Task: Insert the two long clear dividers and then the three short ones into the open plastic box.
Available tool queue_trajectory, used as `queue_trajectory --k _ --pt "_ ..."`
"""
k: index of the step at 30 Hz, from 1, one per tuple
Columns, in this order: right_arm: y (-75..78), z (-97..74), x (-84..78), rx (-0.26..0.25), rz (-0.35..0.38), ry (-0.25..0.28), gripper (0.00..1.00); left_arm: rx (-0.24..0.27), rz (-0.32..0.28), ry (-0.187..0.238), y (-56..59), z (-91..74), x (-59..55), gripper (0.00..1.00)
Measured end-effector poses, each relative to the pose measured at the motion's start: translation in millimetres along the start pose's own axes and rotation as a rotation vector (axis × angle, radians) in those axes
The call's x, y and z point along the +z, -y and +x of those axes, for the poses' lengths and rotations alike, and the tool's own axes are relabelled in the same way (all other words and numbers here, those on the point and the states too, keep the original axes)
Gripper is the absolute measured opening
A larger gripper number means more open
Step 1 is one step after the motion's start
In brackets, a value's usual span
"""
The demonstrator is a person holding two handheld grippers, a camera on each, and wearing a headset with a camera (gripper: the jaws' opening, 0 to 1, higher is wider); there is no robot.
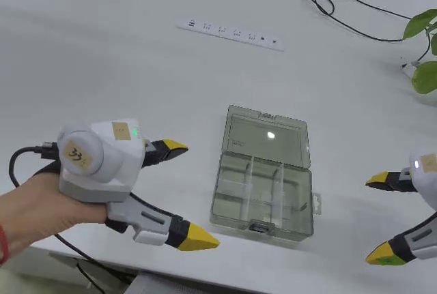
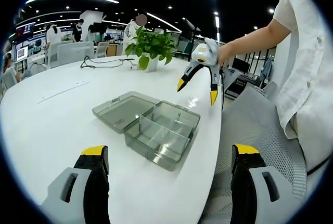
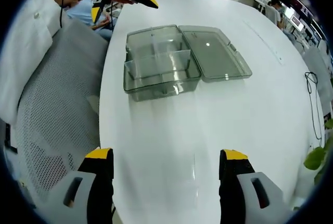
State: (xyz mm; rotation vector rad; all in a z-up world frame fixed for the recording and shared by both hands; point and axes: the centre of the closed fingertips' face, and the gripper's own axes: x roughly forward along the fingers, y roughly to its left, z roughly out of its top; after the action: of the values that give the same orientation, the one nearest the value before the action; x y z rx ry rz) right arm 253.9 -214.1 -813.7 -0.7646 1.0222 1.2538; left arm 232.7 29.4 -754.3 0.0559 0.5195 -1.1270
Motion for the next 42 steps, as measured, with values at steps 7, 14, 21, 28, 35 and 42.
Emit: queue_trajectory --k 7,14,21,28,35,42 --pt "1.1 11.6 -20.2 0.003 -0.036 -0.068 0.81 -0.001 -0.004 -0.002 0.1 0.5 -1.1 1.0" --pt "3.0 17.8 -32.6 0.0 -0.061 -0.112 0.75 -0.002 -0.008 -0.004 -1.1 0.5 -1.5 1.0" --pt "12.8 23.2 -44.3 -0.022 -0.107 -0.147 0.62 -0.003 -0.007 -0.008 -1.5 0.7 -2.5 1.0" --pt "15.0 22.9 -44.6 -0.044 -0.115 -0.16 0.56 -0.004 -0.008 -0.007 -2.4 1.4 -2.8 1.0" --pt "12.4 20.5 -42.9 -0.049 -0.107 -0.158 0.47 -0.005 -0.007 -0.005 -3.0 1.0 -2.7 1.0" --pt "10.5 18.7 -41.2 -0.055 -0.103 -0.167 0.33 -0.004 -0.005 -0.006 -2.5 -0.5 -3.7 1.0"
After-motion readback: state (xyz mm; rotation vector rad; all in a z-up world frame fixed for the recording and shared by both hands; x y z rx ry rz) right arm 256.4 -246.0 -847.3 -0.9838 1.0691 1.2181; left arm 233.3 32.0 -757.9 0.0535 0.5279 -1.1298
